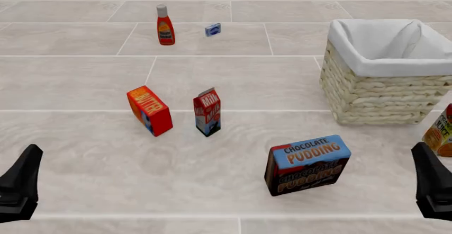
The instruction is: Pick the milk and place it in the basket.
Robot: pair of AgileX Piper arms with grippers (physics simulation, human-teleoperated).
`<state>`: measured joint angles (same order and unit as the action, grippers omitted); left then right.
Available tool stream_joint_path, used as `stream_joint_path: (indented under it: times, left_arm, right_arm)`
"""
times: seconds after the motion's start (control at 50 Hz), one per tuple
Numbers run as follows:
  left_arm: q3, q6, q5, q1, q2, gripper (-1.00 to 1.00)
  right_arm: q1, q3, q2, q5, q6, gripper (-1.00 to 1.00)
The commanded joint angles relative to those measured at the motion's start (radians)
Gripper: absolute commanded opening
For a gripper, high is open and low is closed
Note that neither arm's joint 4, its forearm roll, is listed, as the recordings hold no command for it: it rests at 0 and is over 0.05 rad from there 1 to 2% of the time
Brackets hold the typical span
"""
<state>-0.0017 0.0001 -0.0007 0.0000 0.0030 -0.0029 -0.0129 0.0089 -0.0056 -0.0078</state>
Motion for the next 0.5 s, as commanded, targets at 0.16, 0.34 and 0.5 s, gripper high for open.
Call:
stream_joint_path:
  times: [0.16,0.34,0.5]
  left_arm:
    - [-0.003,0.000,-0.001,0.000,0.005,1.00]
    - [-0.003,0.000,-0.001,0.000,0.005,1.00]
    - [-0.003,0.000,-0.001,0.000,0.005,1.00]
  right_arm:
    - [0.037,-0.077,0.189,-0.054,-0.022,1.00]
    - [0.301,-0.394,0.487,-0.023,-0.063,1.00]
    - [0.424,-0.497,0.632,-0.041,-0.079,1.00]
